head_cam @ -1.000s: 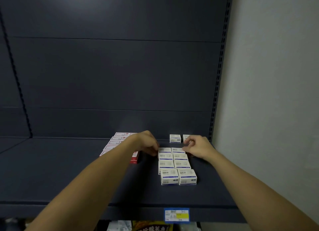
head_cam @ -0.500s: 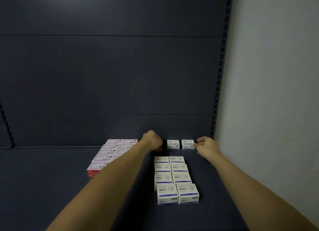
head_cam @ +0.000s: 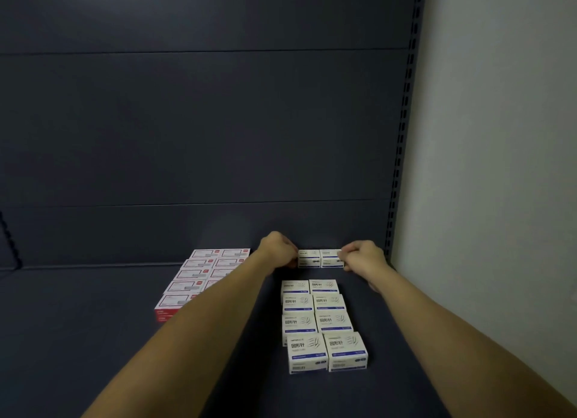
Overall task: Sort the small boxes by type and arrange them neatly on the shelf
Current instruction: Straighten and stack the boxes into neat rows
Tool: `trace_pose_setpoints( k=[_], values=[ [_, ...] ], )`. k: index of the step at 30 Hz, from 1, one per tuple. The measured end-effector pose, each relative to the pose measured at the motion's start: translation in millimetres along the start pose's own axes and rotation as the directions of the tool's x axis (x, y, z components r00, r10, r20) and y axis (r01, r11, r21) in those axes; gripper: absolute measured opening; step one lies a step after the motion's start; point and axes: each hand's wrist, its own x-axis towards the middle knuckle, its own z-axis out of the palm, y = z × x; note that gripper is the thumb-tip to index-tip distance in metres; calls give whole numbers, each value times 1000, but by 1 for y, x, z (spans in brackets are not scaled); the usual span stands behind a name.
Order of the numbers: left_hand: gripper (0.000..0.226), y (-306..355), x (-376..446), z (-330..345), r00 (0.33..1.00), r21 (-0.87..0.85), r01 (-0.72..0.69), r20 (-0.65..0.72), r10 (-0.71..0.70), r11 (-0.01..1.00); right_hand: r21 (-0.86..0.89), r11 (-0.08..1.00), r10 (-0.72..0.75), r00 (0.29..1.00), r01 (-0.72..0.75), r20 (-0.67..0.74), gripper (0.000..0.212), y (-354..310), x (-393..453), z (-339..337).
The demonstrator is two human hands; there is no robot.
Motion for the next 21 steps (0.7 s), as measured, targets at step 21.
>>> trace_pose_setpoints(
  k=[21],
  values=[
    [11,-8,-66,-23,999,63,32,3,-32,997,-88,996,-25,998,30,56,9,-14,-53,3]
  ],
)
